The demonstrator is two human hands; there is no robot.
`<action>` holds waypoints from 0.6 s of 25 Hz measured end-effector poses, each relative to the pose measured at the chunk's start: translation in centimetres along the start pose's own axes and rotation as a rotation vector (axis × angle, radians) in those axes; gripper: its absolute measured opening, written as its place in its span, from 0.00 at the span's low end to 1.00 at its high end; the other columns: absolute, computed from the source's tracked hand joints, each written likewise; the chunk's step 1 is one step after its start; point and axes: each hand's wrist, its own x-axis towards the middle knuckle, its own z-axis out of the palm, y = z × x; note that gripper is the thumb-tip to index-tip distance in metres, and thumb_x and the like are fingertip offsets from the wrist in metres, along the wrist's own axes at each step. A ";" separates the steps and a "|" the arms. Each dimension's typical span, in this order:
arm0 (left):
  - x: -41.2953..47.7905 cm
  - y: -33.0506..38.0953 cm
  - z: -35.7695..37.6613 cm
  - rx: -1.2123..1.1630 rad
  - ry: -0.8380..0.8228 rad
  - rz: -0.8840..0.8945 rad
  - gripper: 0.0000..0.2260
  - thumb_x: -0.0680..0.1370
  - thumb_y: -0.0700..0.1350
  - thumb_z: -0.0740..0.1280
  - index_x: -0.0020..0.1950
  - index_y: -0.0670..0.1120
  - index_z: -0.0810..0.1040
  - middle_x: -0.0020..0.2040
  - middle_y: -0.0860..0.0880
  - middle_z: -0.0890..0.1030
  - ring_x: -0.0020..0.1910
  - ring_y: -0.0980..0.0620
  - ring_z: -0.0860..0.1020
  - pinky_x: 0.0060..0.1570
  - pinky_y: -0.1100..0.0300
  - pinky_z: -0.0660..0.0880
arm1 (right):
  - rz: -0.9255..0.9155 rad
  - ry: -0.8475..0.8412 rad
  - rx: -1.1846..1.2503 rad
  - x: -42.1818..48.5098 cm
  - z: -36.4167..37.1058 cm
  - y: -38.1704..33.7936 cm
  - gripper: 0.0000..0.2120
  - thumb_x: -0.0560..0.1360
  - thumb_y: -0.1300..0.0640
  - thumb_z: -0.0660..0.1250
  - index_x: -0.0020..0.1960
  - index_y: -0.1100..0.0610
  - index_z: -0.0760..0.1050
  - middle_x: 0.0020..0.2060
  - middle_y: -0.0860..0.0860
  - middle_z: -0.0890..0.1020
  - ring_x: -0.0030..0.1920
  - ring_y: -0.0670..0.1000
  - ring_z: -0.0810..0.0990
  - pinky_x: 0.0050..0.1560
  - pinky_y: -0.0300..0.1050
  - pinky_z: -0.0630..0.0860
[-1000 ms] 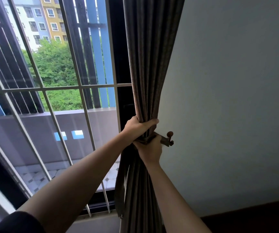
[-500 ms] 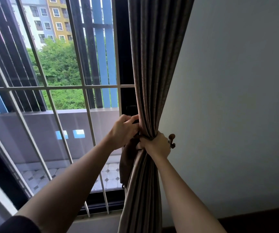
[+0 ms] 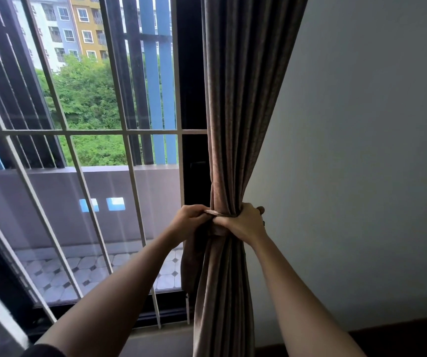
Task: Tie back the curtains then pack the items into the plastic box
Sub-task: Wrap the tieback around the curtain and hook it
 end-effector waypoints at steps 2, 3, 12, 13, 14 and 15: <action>-0.1 0.1 0.2 0.000 0.020 -0.016 0.07 0.77 0.35 0.65 0.50 0.37 0.82 0.42 0.41 0.82 0.42 0.50 0.78 0.46 0.52 0.76 | 0.007 -0.061 -0.022 -0.1 -0.5 -0.8 0.33 0.62 0.36 0.73 0.60 0.56 0.76 0.51 0.50 0.81 0.54 0.52 0.80 0.54 0.42 0.76; -0.1 0.2 0.2 0.008 0.024 -0.018 0.07 0.77 0.35 0.65 0.50 0.36 0.82 0.41 0.41 0.82 0.41 0.50 0.78 0.45 0.53 0.76 | 0.014 -0.056 -0.056 0.0 -0.7 -1.3 0.34 0.63 0.34 0.71 0.60 0.56 0.76 0.51 0.50 0.80 0.54 0.52 0.79 0.52 0.40 0.73; -0.2 1.8 -6.1 0.397 -0.174 0.124 0.11 0.77 0.41 0.67 0.39 0.56 0.79 0.31 0.63 0.79 0.34 0.63 0.77 0.37 0.69 0.72 | 0.022 -0.047 -0.138 -0.9 -1.5 -2.7 0.17 0.72 0.45 0.67 0.51 0.57 0.77 0.41 0.50 0.78 0.44 0.51 0.78 0.51 0.46 0.76; -0.2 2.3 -6.8 0.425 -0.194 0.123 0.13 0.77 0.41 0.67 0.38 0.58 0.78 0.30 0.64 0.79 0.33 0.63 0.76 0.36 0.71 0.71 | 0.010 -0.048 -0.158 -1.0 -1.8 -2.7 0.17 0.73 0.45 0.66 0.53 0.58 0.77 0.41 0.50 0.77 0.44 0.52 0.77 0.52 0.46 0.75; -0.1 2.5 -7.3 0.446 -0.211 0.122 0.13 0.77 0.41 0.67 0.37 0.58 0.78 0.30 0.62 0.79 0.33 0.62 0.76 0.35 0.71 0.71 | 0.007 -0.050 -0.178 -1.2 -2.0 -2.7 0.18 0.73 0.45 0.66 0.54 0.58 0.77 0.41 0.50 0.76 0.45 0.52 0.77 0.52 0.46 0.75; 0.0 2.6 -7.7 0.469 -0.222 0.117 0.11 0.78 0.42 0.67 0.37 0.56 0.78 0.30 0.59 0.79 0.33 0.61 0.76 0.35 0.70 0.71 | 0.013 -0.052 -0.192 -1.3 -2.2 -2.7 0.18 0.73 0.45 0.66 0.54 0.58 0.77 0.41 0.51 0.76 0.46 0.53 0.78 0.53 0.47 0.75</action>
